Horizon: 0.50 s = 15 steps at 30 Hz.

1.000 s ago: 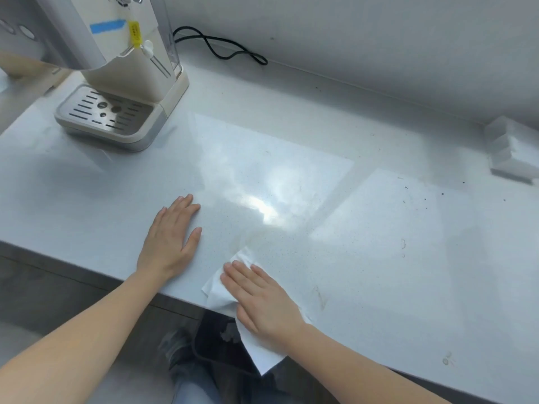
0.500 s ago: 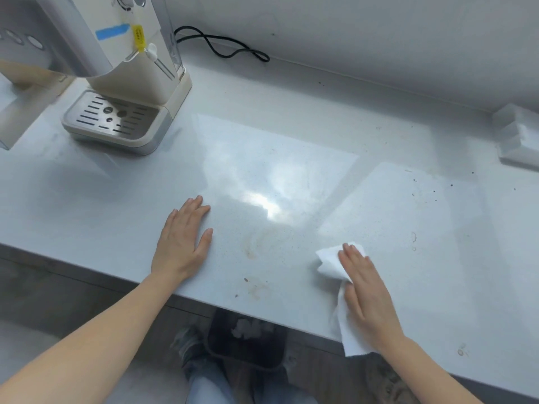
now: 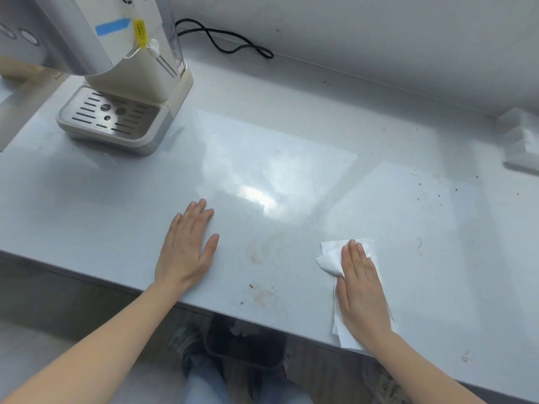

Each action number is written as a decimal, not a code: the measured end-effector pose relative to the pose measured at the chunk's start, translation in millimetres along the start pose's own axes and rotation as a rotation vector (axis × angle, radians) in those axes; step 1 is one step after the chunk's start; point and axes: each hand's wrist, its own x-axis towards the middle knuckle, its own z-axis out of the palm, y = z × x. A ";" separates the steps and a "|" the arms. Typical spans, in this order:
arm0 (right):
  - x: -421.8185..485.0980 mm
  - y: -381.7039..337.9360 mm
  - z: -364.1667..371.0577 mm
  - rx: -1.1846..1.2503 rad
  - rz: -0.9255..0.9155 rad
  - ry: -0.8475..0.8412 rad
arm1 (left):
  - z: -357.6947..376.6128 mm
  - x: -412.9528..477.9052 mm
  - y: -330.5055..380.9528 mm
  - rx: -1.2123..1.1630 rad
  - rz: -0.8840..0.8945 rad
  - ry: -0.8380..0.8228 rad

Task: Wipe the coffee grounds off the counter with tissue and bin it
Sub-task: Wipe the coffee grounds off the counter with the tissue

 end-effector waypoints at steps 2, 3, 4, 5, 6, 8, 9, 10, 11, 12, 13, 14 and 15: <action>8.2 -9.1 2.1 0.016 0.009 0.004 | -0.1 0.0 -0.5 -0.008 0.004 -0.003; 13.6 -15.5 3.7 0.021 0.001 -0.005 | -0.2 -0.1 -0.7 -0.012 0.005 -0.003; 20.1 -23.3 5.6 0.022 -0.024 -0.015 | -0.2 -0.1 -0.9 -0.019 0.005 -0.003; 28.2 -32.5 7.8 0.019 -0.066 -0.028 | -0.3 0.0 -1.1 -0.029 0.006 -0.003; 37.2 -42.1 10.0 0.009 -0.120 -0.045 | -0.2 0.0 -0.7 -0.042 0.007 -0.004; 59.7 -65.4 14.9 -0.011 -0.221 -0.071 | -0.5 0.3 -1.3 -0.064 0.013 -0.006; 72.1 -78.0 17.1 -0.015 -0.256 -0.074 | -0.4 0.0 -1.6 -0.075 0.016 -0.006; 84.1 -91.1 19.1 -0.013 -0.286 -0.076 | -0.5 -0.1 -2.2 -0.089 0.017 -0.002; 94.6 -103.9 21.3 -0.007 -0.317 -0.083 | -0.6 -0.1 -2.9 -0.111 0.016 0.008; 101.8 -115.8 23.6 -0.004 -0.359 -0.094 | -0.9 0.4 -3.5 -0.139 0.012 0.023; 105.7 -126.0 26.3 -0.005 -0.412 -0.109 | -1.5 0.9 -4.0 -0.173 0.006 0.041; 105.6 -133.8 28.9 -0.008 -0.476 -0.129 | -2.2 1.2 -4.4 -0.210 -0.002 0.060; 102.7 -138.9 31.2 -0.008 -0.543 -0.152 | -2.8 0.9 -4.7 -0.248 -0.008 0.078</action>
